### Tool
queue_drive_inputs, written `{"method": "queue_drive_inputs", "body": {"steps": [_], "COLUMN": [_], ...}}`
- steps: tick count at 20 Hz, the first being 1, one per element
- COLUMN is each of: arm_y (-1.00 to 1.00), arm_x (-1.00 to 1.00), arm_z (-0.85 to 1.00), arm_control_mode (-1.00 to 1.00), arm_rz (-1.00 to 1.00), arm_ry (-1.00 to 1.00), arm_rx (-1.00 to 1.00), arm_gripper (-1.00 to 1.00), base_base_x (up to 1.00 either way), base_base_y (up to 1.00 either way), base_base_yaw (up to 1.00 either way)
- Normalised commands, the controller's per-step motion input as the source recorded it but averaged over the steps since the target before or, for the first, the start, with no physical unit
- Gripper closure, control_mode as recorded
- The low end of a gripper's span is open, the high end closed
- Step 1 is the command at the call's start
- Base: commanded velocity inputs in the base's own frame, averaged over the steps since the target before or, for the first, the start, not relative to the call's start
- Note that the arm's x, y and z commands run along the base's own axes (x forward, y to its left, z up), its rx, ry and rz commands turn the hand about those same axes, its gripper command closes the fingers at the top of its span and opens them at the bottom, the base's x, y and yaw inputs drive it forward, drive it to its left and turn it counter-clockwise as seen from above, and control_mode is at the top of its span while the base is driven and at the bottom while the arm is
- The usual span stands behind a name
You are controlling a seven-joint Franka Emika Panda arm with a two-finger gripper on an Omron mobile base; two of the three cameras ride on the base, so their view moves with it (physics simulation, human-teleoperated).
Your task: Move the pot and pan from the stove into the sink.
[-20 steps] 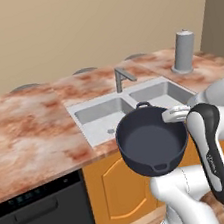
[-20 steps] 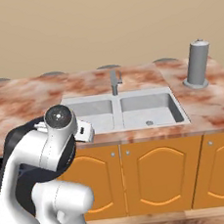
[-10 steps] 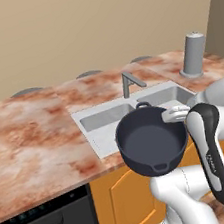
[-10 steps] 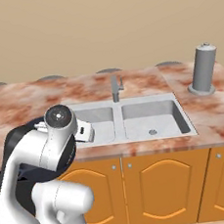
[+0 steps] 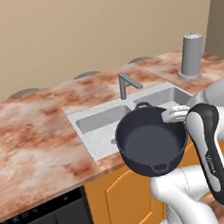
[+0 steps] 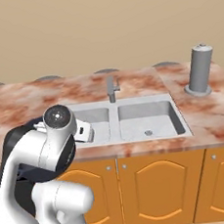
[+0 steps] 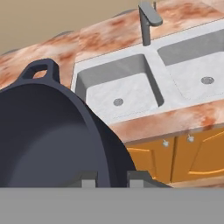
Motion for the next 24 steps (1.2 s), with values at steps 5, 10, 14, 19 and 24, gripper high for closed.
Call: {"method": "queue_drive_inputs", "body": {"steps": [5, 10, 14, 19, 24], "arm_y": [0.00, 0.00, 0.00, 0.00, 0.00], "arm_x": [0.00, 0.00, 0.00, 0.00, 0.00], "arm_z": [0.00, 0.00, 0.00, 0.00, 0.00], "arm_control_mode": [1.00, 1.00, 1.00, 1.00, 1.00], "arm_rz": [0.00, 0.00, 0.00, 0.00, 0.00], "arm_ry": [0.00, 0.00, 0.00, 0.00, 0.00], "arm_rx": [0.00, 0.00, 0.00, 0.00, 0.00], "arm_gripper": [1.00, 1.00, 1.00, 1.00, 1.00], "base_base_x": [0.30, 0.04, 0.43, 0.71, 0.55], "base_base_y": [-0.37, -0.04, 0.06, 0.02, 0.00], "base_base_yaw": [0.04, 0.01, -0.01, 0.00, 0.00]}}
